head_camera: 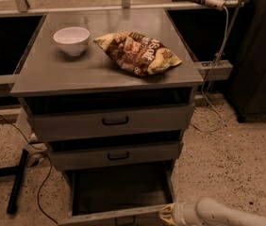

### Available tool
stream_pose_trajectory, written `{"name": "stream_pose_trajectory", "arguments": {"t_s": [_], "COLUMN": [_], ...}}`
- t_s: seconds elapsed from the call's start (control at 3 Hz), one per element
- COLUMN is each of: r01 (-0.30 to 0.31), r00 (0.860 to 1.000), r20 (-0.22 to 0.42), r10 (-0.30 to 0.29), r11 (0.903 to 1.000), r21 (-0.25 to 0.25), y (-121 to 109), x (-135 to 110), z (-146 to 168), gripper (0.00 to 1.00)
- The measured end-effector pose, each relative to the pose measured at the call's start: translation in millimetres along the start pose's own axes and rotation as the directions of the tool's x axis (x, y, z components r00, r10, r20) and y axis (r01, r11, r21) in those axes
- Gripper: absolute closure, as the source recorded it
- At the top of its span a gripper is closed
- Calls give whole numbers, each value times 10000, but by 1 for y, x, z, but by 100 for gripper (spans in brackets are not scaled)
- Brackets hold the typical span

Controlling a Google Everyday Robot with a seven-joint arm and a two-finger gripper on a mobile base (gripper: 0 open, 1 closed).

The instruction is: Close bottom drawer

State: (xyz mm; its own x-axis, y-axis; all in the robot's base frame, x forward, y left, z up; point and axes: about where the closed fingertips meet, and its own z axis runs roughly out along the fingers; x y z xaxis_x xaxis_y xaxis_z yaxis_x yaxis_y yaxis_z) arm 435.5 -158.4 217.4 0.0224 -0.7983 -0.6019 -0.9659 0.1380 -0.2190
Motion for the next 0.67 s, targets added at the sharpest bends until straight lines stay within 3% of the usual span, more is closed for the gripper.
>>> {"name": "stream_pose_trajectory", "arguments": {"t_s": [0.67], "r01": [969], "r00": [9953], "r20": [-4], "r10": [-970], "r11": [9952], "r21": [-152], "y": [21], "x": [13], "z": [30], "gripper": [100]}}
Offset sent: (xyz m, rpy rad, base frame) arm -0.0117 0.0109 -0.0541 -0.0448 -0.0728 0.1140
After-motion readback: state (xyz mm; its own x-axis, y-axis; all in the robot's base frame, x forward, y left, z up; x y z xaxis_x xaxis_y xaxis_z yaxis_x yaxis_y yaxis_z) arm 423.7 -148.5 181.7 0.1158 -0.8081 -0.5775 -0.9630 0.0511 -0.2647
